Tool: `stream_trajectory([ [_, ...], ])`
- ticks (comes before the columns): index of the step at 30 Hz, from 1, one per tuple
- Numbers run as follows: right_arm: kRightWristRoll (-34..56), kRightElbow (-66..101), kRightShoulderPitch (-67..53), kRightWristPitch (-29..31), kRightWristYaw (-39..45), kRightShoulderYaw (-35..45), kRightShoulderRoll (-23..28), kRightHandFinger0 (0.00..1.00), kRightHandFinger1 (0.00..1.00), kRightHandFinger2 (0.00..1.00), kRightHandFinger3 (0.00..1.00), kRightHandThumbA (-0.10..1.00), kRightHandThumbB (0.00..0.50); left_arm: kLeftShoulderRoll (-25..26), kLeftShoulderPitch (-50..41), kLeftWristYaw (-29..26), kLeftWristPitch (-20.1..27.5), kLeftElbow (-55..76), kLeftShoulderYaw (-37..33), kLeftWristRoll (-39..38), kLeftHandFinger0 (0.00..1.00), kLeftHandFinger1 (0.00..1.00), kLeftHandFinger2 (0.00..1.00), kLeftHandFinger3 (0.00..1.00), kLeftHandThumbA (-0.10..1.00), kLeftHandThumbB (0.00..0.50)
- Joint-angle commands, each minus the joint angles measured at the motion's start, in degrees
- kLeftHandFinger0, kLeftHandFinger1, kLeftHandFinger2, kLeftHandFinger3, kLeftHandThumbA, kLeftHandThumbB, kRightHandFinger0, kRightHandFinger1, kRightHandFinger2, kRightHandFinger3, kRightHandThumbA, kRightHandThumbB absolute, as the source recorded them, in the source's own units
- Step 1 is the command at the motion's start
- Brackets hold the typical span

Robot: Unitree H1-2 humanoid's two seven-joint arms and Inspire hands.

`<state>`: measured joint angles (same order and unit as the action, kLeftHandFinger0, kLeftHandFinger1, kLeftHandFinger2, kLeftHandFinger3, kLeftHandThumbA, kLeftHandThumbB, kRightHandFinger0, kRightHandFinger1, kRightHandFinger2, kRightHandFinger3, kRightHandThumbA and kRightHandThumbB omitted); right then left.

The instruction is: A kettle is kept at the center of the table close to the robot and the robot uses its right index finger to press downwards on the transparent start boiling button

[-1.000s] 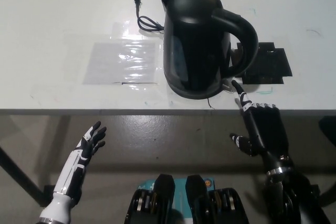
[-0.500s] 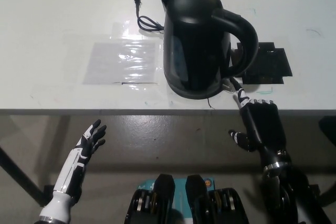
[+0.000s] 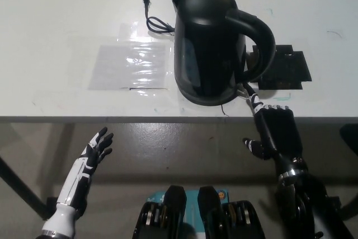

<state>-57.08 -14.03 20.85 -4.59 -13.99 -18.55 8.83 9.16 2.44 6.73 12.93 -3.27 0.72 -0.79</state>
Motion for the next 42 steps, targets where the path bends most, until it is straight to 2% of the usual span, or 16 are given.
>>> stream_trajectory([
  [1, 0.0, -0.4, 3.0, -0.5, -1.2, -0.3, 0.3, 0.00, 0.00, 0.00, 1.00, 1.00, 0.241, 1.0, 1.0, 0.7, 1.8, 2.0, 0.1, -0.4, 1.00, 1.00, 1.00, 1.00, 1.00, 0.345],
  [4, 0.1, -1.3, 3.5, -0.4, -1.6, -0.4, 0.3, 0.00, 0.00, 0.00, 1.00, 1.00, 0.242, 1.2, 1.2, 0.6, 2.4, 1.8, 0.1, -0.2, 1.00, 1.00, 1.00, 1.00, 1.00, 0.317],
  [12, 0.3, -3.4, 4.4, -0.9, -1.7, -0.5, 0.3, 0.00, 0.00, 0.00, 1.00, 1.00, 0.254, 1.1, 1.4, 0.6, 2.6, 1.8, 0.1, -0.2, 1.00, 1.00, 1.00, 1.00, 1.00, 0.331],
  [30, 0.6, -6.5, 5.4, -2.9, -0.4, -0.9, 0.7, 0.00, 0.00, 0.00, 1.00, 1.00, 0.249, 1.4, 2.0, 0.7, 2.5, 1.7, 0.0, -0.2, 1.00, 1.00, 1.00, 1.00, 1.00, 0.342],
  [37, 0.4, -5.8, 5.4, -4.4, 0.5, -1.0, 0.9, 0.00, 0.00, 0.00, 1.00, 1.00, 0.249, 1.5, 2.2, 0.9, 2.9, 1.3, 0.1, -0.7, 1.00, 1.00, 1.00, 1.00, 1.00, 0.328],
  [40, 1.0, -5.6, 5.3, -4.1, 0.5, -0.9, 0.9, 0.00, 0.00, 0.00, 1.00, 1.00, 0.247, 1.5, 2.2, 0.7, 2.5, 1.4, 0.1, -0.3, 1.00, 1.00, 1.00, 1.00, 1.00, 0.341],
  [42, 1.2, -5.5, 5.2, -4.1, 0.5, -0.8, 1.0, 0.00, 0.00, 0.00, 1.00, 1.00, 0.246, 1.5, 2.0, 0.5, 2.4, 1.7, 0.0, 0.1, 1.00, 1.00, 1.00, 1.00, 1.00, 0.329],
])
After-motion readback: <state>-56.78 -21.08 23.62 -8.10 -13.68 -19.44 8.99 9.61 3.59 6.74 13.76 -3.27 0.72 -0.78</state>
